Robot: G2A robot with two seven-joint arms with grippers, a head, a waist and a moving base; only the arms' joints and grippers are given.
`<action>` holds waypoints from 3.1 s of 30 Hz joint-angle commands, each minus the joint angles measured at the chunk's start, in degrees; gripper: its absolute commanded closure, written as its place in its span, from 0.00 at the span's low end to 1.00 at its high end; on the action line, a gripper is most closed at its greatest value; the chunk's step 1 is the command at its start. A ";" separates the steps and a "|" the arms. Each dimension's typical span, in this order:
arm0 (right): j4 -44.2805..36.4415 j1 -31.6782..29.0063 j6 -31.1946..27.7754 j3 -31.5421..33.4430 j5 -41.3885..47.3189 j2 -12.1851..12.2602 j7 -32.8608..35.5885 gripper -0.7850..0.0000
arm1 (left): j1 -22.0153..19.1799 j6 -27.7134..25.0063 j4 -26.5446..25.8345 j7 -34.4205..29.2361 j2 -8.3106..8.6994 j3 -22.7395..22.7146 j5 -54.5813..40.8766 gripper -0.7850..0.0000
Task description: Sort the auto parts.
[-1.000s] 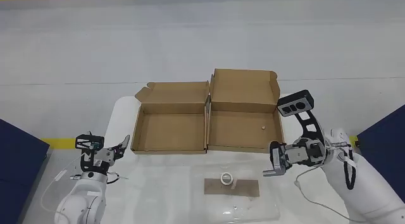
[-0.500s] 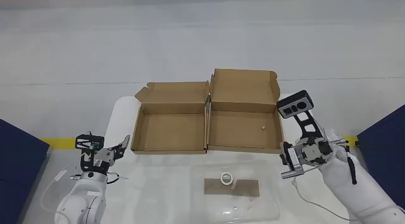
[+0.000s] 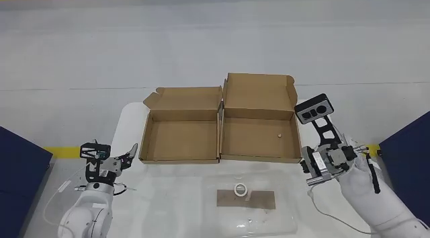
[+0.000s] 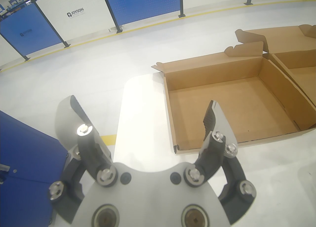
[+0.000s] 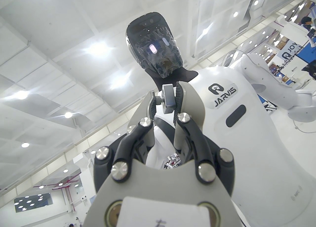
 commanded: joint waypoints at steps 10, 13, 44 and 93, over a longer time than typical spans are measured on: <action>-1.36 -3.43 3.97 1.63 8.89 -1.93 -2.73 1.00 | 0.00 0.00 0.00 0.00 0.00 0.00 0.00 0.00; -1.68 -3.81 4.26 2.45 8.24 -2.32 -2.94 1.00 | 0.00 0.00 0.00 0.00 0.00 0.00 0.00 0.00; -3.93 -7.34 4.71 9.54 -1.22 -4.58 -6.34 1.00 | 0.00 0.00 0.00 0.00 0.00 0.00 0.00 0.00; -7.11 -11.17 1.79 16.86 -11.35 -8.67 -10.24 1.00 | 0.00 0.00 0.00 0.00 0.00 0.00 0.00 0.00</action>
